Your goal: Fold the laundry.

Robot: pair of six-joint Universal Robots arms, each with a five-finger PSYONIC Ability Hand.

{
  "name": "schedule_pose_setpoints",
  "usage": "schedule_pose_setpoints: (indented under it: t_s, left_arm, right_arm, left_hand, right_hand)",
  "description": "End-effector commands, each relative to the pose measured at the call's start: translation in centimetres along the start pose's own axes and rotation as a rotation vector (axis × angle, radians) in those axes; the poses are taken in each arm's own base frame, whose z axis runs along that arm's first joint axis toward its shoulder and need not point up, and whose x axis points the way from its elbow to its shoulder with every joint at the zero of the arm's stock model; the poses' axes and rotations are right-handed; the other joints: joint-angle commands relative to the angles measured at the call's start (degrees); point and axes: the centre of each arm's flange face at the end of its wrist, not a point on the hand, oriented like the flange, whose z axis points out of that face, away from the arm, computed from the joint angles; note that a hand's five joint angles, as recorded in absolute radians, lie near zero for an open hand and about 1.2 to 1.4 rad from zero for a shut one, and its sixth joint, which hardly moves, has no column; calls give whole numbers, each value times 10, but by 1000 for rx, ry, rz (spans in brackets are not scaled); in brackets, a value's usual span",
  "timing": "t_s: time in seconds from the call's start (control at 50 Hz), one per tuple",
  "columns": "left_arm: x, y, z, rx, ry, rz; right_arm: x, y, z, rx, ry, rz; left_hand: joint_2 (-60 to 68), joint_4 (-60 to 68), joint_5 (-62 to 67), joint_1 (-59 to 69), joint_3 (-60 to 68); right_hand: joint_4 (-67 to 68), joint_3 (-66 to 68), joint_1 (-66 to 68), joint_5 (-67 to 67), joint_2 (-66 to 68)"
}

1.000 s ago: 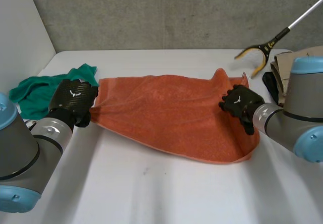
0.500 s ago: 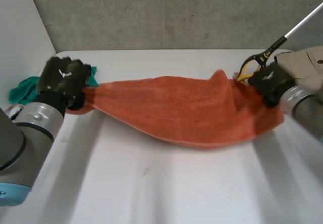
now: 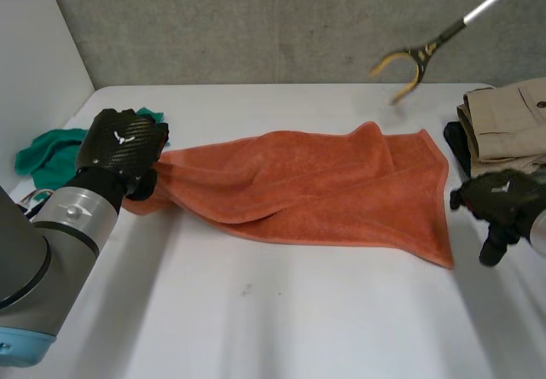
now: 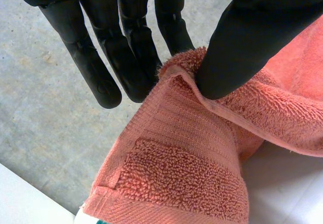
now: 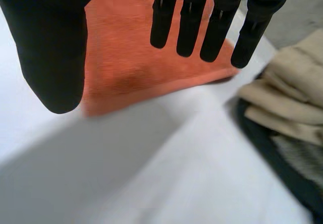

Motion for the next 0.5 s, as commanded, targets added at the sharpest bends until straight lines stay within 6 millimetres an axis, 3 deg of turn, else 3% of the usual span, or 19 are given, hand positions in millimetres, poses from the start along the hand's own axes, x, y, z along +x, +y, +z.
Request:
schedule_pose_setpoints:
  t_s: [0.02,0.24,0.4,0.5]
  left_arm:
    - [0,0,0,1,0,-5]
    - [1,3,3,-5,5,-6]
    - [0,4,3,-9,1,-7]
    - [0,5,3,-13,0,-8]
  right_arm:
    - [-27,18,-4,9,-92,31]
    - [-30,35,36,56,-63,237]
    - [-31,36,59,66,-41,226]
    - [-34,32,70,68,-38,208]
  left_hand:
    - [112,111,148,133,114]
    - [112,111,148,133,114]
    - [112,111,148,133,114]
    - [112,111,148,133,114]
  right_hand:
    - [78,77,75,75,79]
    - [78,77,75,75,79]
    - [94,94,92,91,96]
    - [187,186,184,184,188]
